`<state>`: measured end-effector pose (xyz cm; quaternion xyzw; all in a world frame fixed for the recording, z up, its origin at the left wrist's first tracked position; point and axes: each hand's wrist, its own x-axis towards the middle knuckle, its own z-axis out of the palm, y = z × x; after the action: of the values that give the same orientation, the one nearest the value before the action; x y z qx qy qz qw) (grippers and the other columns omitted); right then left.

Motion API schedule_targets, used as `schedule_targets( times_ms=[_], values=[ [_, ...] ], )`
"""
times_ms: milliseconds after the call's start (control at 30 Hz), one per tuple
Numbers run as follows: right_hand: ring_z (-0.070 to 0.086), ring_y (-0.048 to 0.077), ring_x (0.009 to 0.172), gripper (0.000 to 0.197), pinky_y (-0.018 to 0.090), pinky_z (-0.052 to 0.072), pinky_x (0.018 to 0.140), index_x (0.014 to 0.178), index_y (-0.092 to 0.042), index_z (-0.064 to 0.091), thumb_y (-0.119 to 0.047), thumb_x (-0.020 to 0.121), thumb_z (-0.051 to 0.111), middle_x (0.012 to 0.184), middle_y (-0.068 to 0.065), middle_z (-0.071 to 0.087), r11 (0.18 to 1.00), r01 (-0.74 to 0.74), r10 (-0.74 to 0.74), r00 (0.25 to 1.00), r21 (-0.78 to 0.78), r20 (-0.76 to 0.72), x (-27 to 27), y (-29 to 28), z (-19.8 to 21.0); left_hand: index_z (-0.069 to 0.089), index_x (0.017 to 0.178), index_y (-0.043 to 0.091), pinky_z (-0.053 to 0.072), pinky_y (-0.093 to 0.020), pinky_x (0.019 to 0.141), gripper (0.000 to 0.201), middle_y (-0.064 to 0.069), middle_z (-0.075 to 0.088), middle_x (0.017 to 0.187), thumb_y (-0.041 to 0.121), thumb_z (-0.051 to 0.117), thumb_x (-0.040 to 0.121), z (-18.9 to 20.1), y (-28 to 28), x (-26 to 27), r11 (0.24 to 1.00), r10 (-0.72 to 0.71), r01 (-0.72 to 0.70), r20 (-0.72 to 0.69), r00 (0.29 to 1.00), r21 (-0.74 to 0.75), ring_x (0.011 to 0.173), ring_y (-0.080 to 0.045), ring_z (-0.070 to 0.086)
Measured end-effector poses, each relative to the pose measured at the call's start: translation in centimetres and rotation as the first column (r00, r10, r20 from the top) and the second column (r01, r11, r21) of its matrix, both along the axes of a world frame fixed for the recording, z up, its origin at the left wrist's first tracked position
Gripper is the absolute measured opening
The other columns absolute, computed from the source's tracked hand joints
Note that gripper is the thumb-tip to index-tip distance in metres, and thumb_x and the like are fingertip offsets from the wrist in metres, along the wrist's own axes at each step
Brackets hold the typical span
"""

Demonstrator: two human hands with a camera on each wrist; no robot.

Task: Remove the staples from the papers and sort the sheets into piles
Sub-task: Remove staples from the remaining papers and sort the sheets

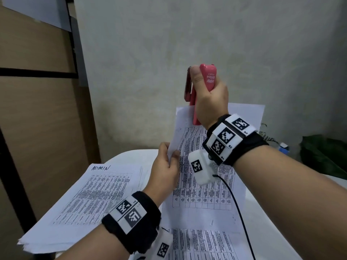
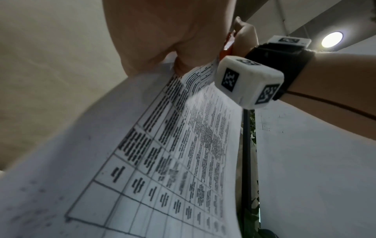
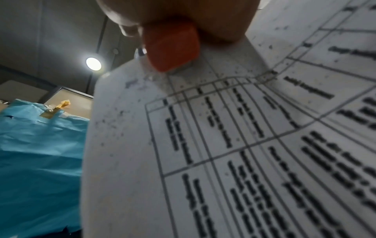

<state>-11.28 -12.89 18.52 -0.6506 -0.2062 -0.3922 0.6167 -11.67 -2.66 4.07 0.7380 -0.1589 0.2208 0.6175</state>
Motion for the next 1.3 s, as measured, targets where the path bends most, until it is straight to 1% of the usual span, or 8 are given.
schedule_targets(
  times_ms=[133,300,433,533,633,867,1167,1300],
  values=[
    [0.058,0.007,0.047,0.031,0.021,0.052,0.054,0.066,-0.025,0.052,-0.048,0.086,0.057,0.049,-0.009,0.059,0.997,0.058,-0.058,0.998,-0.047,0.007,0.4,0.2,-0.4,0.046,0.092,0.036,0.042,-0.006,0.049,0.026,0.016,0.059,0.078,0.012,0.042,0.100,-0.1,0.1,-0.1,0.998,-0.033,0.035,-0.043,0.999,0.046,0.056,0.008,0.054],
    [0.065,0.020,0.069,0.027,0.045,0.053,0.080,0.074,-0.044,0.051,-0.070,0.074,0.049,0.063,-0.007,0.062,0.972,0.235,-0.235,0.968,0.011,0.091,0.7,-1.2,-0.4,0.046,0.103,0.028,0.042,0.000,0.054,0.019,0.017,0.059,0.087,0.009,0.042,0.100,1.3,1.0,-0.2,0.997,0.074,-0.073,-0.080,0.994,0.026,0.069,0.010,0.056],
    [0.064,0.017,0.063,0.026,0.037,0.057,0.067,0.076,-0.038,0.049,-0.063,0.076,0.051,0.066,-0.008,0.060,0.960,0.259,-0.271,0.954,0.110,0.124,0.2,-3.5,-1.0,0.046,0.106,0.023,0.053,-0.027,0.071,0.013,0.003,0.062,0.095,0.013,0.042,0.100,3.8,3.9,-0.5,0.987,0.162,-0.161,-0.126,0.979,0.015,0.080,-0.011,0.060],
    [0.059,0.002,0.057,0.025,0.027,0.053,0.063,0.073,-0.033,0.050,-0.054,0.084,0.055,0.064,-0.012,0.057,0.954,0.262,-0.268,0.963,0.149,0.020,0.0,-4.8,-2.3,0.046,0.112,0.020,0.053,-0.034,0.066,0.016,0.001,0.062,0.094,0.012,0.043,0.098,6.1,7.1,-0.4,0.979,0.202,-0.197,-0.165,0.965,0.046,0.080,-0.020,0.062],
    [0.063,0.013,0.059,0.032,0.027,0.055,0.062,0.072,-0.024,0.054,-0.052,0.086,0.054,0.070,-0.002,0.064,0.979,0.188,-0.171,0.967,0.076,-0.189,0.4,-6.1,-4.6,0.051,0.119,0.011,0.056,-0.036,0.074,0.028,-0.007,0.065,0.103,0.007,0.047,0.092,7.7,11.6,0.8,0.958,0.286,-0.278,-0.243,0.927,0.065,0.086,-0.023,0.065],
    [0.063,0.018,0.063,0.037,0.028,0.051,0.065,0.079,-0.017,0.059,-0.051,0.088,0.051,0.072,0.005,0.067,0.966,-0.105,-0.064,0.792,-0.238,-0.607,0.6,-6.1,-10.8,0.055,0.114,0.001,0.056,-0.057,0.074,0.029,-0.021,0.066,0.102,-0.006,0.046,0.087,5.7,20.4,4.6,0.927,0.373,-0.289,-0.518,0.770,0.238,0.093,-0.039,0.065],
    [0.064,0.021,0.074,0.020,0.035,0.049,0.082,0.083,-0.013,0.061,-0.032,0.084,0.062,0.082,0.005,0.071,0.755,-0.364,-0.285,0.568,-0.546,-0.772,2.1,-6.5,-17.6,0.061,0.125,0.009,0.047,-0.010,0.077,0.033,-0.008,0.060,0.127,0.017,0.047,0.096,-3.0,24.4,7.6,0.563,0.723,-0.120,-0.418,0.550,0.817,0.118,-0.024,0.057],
    [0.069,0.031,0.082,0.030,0.042,0.054,0.086,0.078,-0.014,0.060,-0.043,0.082,0.060,0.089,0.014,0.071,0.663,-0.488,-0.369,0.447,-0.568,-0.815,2.7,-6.9,-19.1,0.058,0.122,0.004,0.047,-0.029,0.087,0.034,-0.012,0.062,0.123,0.013,0.055,0.089,-4.1,24.8,8.7,0.524,0.762,-0.120,-0.401,0.509,0.843,0.112,-0.030,0.059]
  ],
)
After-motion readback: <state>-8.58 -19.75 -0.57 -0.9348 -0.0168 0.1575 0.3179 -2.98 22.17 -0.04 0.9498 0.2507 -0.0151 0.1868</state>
